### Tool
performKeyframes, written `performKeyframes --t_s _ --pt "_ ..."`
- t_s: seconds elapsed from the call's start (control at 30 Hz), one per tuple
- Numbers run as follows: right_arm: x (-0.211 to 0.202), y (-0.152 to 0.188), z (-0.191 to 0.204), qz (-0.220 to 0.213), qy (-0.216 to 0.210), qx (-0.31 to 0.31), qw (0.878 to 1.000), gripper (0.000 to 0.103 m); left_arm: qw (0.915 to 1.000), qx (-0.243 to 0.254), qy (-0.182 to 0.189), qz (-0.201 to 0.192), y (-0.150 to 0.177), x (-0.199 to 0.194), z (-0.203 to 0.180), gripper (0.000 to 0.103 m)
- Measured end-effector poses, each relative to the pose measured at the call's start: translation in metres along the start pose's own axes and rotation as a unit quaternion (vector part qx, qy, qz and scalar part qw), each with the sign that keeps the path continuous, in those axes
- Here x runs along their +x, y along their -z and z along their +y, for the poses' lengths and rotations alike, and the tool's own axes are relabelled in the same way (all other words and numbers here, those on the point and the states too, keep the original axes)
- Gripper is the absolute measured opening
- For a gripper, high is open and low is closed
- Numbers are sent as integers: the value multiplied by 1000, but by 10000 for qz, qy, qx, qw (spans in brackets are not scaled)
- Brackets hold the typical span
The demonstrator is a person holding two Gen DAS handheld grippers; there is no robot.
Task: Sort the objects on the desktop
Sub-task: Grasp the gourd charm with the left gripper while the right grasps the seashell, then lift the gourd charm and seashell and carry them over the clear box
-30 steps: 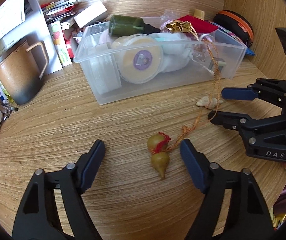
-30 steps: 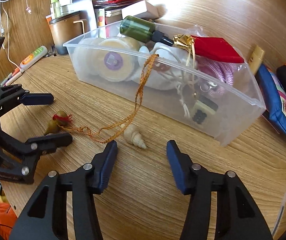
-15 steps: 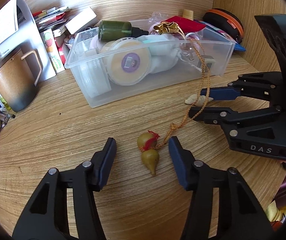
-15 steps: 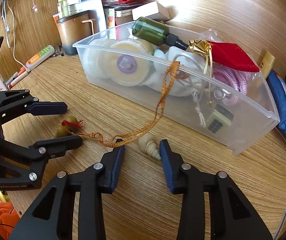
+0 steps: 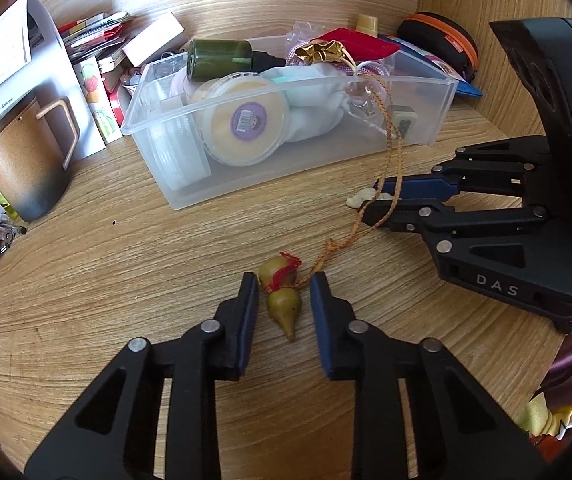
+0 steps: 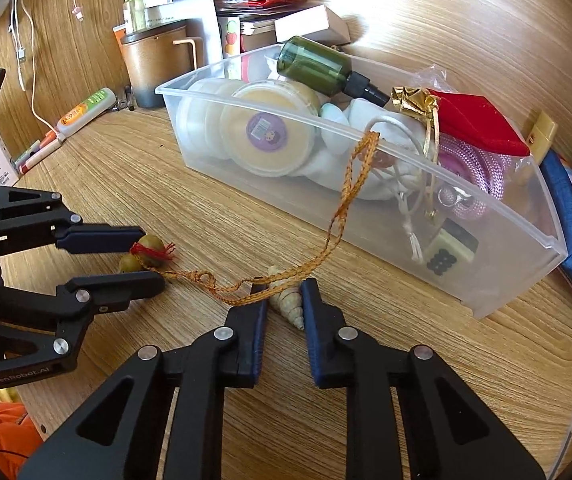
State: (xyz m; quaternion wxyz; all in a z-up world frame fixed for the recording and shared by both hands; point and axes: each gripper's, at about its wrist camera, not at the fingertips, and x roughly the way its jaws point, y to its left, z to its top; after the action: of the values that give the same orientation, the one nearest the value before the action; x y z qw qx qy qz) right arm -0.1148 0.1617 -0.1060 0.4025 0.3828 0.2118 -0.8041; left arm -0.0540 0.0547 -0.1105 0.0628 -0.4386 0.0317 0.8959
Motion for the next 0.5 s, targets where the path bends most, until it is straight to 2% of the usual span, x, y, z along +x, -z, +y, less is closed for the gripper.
performKeyframes --t_s 0.1,0.5 --pt "0 0 -1 -8 -9 6 10000 16 10000 1 -15 0 0 0 -1 20" --pt "-11 5 -7 -128 66 249 9996 16 9999 -99 -65 56 -5 1 -2 19"
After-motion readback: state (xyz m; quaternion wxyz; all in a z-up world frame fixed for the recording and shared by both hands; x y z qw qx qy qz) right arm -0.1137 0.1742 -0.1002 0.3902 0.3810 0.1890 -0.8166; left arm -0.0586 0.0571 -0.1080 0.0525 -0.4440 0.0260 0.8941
